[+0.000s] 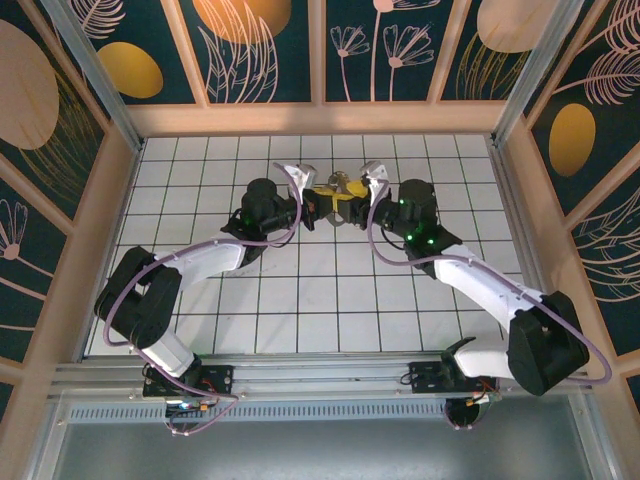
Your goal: Put the keys on the keyring
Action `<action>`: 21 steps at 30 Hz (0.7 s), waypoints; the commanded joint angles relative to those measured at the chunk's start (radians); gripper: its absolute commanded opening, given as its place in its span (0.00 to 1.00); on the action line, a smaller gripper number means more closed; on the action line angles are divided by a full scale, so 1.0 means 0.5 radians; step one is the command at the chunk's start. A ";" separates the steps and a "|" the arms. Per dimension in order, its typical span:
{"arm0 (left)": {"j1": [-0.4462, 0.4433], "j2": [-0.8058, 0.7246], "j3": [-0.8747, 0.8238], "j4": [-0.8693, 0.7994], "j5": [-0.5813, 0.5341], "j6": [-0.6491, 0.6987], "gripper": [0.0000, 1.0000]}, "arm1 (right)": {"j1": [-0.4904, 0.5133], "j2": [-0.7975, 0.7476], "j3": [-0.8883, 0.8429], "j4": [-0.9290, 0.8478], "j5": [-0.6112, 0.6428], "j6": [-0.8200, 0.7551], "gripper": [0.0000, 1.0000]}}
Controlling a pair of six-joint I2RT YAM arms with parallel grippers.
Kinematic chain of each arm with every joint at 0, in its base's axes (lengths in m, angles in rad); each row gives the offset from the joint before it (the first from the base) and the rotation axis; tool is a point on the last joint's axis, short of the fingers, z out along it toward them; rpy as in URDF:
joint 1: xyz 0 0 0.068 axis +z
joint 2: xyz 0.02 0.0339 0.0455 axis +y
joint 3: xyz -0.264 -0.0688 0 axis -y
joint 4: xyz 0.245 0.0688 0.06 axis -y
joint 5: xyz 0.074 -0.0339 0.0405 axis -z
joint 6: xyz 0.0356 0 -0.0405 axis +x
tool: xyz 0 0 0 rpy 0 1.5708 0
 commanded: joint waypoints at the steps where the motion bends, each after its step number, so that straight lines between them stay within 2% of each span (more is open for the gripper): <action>1: -0.036 0.012 0.076 0.039 0.089 0.014 0.00 | 0.011 0.075 0.131 -0.027 0.119 -0.053 0.41; 6: -0.037 0.015 0.074 0.028 0.095 0.022 0.00 | -0.027 0.093 0.187 -0.011 0.162 -0.022 0.36; 21: -0.038 0.022 0.074 0.004 0.119 0.039 0.00 | -0.226 0.011 0.132 0.210 -0.146 0.240 0.36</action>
